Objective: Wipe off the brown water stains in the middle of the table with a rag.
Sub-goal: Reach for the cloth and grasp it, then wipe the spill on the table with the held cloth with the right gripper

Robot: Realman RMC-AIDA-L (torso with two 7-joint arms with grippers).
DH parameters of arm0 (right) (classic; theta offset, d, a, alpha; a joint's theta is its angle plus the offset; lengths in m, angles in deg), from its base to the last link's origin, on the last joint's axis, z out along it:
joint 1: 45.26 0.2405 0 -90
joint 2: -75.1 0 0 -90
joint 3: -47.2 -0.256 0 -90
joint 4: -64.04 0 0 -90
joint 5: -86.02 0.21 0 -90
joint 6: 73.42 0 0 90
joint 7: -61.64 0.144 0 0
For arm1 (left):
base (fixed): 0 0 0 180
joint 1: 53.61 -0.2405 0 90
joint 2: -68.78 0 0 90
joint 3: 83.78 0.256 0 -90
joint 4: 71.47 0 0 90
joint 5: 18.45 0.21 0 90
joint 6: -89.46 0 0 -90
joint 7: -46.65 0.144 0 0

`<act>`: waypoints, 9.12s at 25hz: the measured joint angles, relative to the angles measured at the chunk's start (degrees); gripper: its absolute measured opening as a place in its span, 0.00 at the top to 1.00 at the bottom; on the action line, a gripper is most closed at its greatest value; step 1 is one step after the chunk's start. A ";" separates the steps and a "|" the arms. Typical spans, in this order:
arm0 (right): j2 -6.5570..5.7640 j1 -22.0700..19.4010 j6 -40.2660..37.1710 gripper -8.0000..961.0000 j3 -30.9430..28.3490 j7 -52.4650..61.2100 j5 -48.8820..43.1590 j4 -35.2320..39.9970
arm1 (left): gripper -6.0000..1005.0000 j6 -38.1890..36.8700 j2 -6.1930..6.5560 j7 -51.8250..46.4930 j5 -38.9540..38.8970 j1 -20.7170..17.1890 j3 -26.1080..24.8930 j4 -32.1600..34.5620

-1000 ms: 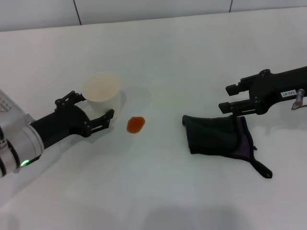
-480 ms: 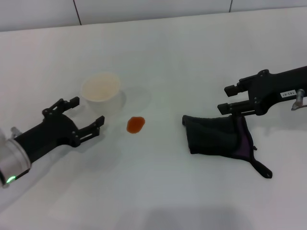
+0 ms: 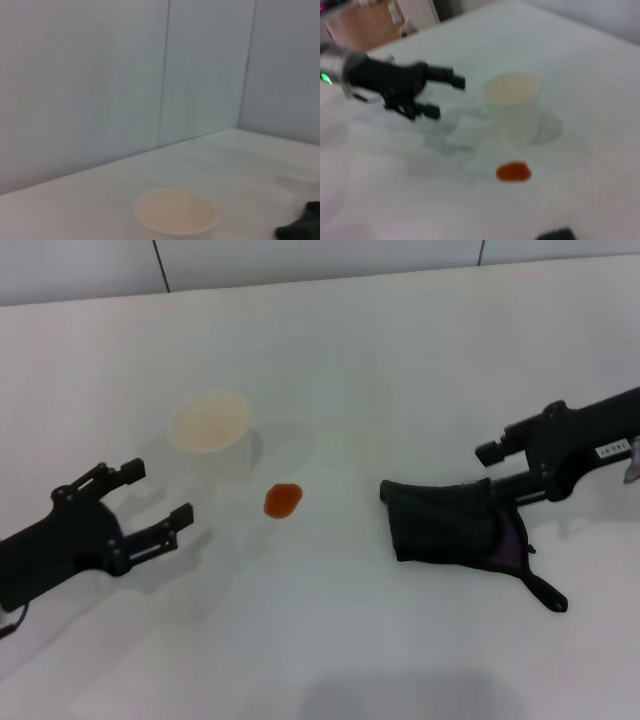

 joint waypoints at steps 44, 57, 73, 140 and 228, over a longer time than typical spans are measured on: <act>0.91 16.41 2.26 0.40 27.05 37.47 -20.96 1.09 | 0.13 -25.69 0.08 -9.41 22.82 9.91 0.21 -28.45; 1.34 18.59 4.98 0.40 30.65 39.89 -22.16 -1.97 | 0.13 -26.26 -0.15 -9.28 24.46 10.93 0.21 -28.00; 1.33 18.83 6.41 0.40 33.69 40.32 -21.85 -3.37 | 0.14 -26.32 -0.27 -9.27 24.51 10.70 0.21 -26.82; 1.33 38.97 24.83 0.97 53.58 39.96 -3.59 -23.28 | 0.14 -26.47 -0.26 -7.26 25.01 10.72 0.18 -25.14; 1.33 49.79 34.70 0.97 59.11 39.26 0.52 -39.90 | 0.14 -26.43 -0.16 -7.09 24.01 10.74 0.12 -23.74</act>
